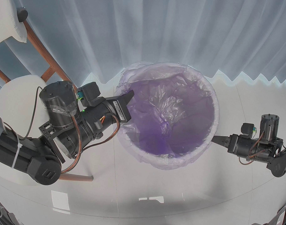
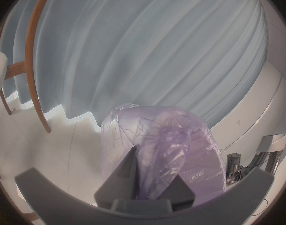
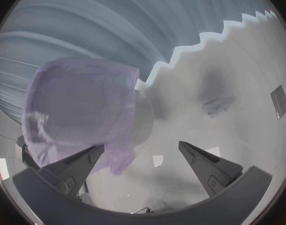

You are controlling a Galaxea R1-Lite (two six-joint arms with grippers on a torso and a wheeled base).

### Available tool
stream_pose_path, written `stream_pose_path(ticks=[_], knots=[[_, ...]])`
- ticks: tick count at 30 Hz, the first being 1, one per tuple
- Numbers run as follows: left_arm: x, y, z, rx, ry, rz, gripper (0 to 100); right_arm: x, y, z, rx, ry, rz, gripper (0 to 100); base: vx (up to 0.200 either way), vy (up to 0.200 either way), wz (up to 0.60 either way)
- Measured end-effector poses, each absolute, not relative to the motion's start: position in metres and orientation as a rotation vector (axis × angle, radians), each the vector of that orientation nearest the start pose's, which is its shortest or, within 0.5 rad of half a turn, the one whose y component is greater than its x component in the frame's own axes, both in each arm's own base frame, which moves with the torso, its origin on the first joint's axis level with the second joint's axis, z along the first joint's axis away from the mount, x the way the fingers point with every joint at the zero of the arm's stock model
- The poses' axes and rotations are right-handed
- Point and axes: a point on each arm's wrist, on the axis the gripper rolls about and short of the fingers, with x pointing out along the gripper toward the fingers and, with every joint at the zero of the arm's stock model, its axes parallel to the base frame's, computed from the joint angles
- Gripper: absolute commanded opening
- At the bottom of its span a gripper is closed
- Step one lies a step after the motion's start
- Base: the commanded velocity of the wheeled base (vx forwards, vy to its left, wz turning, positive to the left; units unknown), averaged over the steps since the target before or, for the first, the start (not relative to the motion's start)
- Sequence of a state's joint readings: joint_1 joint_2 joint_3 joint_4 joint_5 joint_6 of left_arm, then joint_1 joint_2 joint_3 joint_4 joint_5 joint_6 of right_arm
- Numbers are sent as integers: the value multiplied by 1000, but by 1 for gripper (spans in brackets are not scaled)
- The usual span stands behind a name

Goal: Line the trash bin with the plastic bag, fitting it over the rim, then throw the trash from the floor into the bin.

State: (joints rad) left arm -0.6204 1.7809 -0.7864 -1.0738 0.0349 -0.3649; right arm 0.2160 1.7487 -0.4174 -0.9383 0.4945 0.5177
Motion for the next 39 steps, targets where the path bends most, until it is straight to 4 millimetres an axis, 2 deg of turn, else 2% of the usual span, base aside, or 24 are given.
stream_pose_path(ticks=[4, 7, 12, 16, 25, 32, 39], knots=[[263, -187, 197, -382, 29, -594, 0, 272, 69, 99, 534, 559, 531, 100, 0, 0, 0], [264, -186, 200, -386, 18, -591, 0, 282, 69, 83, 529, 587, 479, 100, 0, 0, 0], [265, -185, 203, -392, 8, -586, 0, 284, 66, 61, 528, 615, 437, 100, 0, 0, 0], [266, -185, 205, -401, 3, -582, 0, 277, 61, 45, 531, 638, 410, 100, 0, 0, 0], [268, -185, 205, -433, 2, -535, 0, 239, 44, 20, 552, 655, 355, 100, 0, 0, 0], [281, -185, 195, -436, 41, -440, 0, 220, 32, 19, 659, 644, 269, 100, 0, 0, 0], [322, -191, 178, -452, 48, -336, 0, 216, 27, 37, 740, 574, 234, 100, 0, 0, 0]])
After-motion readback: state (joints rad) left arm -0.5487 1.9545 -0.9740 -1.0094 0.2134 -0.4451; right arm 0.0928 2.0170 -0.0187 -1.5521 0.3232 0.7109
